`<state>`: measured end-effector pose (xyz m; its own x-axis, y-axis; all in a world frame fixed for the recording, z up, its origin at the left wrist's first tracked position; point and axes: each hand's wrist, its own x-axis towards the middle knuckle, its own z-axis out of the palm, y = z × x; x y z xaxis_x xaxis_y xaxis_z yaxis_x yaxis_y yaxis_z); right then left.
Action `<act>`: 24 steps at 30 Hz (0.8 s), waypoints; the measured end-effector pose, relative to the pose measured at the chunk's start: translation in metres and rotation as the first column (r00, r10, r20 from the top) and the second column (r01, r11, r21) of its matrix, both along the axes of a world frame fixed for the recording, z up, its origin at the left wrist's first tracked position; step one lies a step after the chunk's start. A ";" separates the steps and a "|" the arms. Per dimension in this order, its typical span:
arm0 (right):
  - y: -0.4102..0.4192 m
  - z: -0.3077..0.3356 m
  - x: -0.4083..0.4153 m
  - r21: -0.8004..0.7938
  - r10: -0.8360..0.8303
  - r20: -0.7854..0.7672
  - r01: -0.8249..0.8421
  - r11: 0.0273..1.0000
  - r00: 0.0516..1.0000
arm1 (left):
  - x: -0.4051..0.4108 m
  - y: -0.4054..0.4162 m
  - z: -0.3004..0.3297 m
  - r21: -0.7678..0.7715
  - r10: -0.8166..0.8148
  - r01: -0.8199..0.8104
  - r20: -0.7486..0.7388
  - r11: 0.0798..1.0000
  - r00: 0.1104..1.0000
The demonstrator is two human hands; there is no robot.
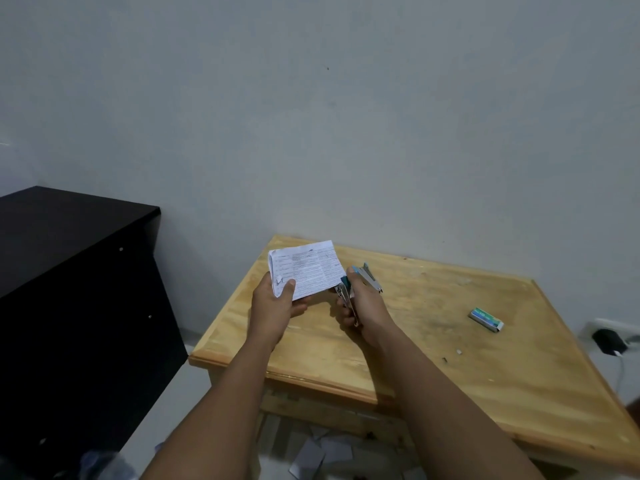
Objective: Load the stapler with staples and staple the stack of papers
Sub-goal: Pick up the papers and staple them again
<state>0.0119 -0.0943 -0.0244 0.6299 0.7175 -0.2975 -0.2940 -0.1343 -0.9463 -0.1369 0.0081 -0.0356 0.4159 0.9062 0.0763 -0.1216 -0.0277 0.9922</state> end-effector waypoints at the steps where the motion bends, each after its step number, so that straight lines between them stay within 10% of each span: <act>1: -0.001 0.001 0.000 0.010 0.002 0.002 -0.002 1.000 1.000 | 0.001 0.000 0.000 0.009 -0.002 0.002 -0.011 1.000 1.000; 24: 0.005 -0.004 0.001 -0.001 -0.065 0.141 0.066 0.998 0.988 | 0.005 0.001 -0.004 0.083 -0.042 0.050 -0.089 0.995 0.995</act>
<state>0.0128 -0.0897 -0.0279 0.7116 0.6717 -0.2059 -0.1658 -0.1241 -0.9783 -0.1321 0.0090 -0.0396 0.4652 0.8778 0.1138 -0.0384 -0.1085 0.9934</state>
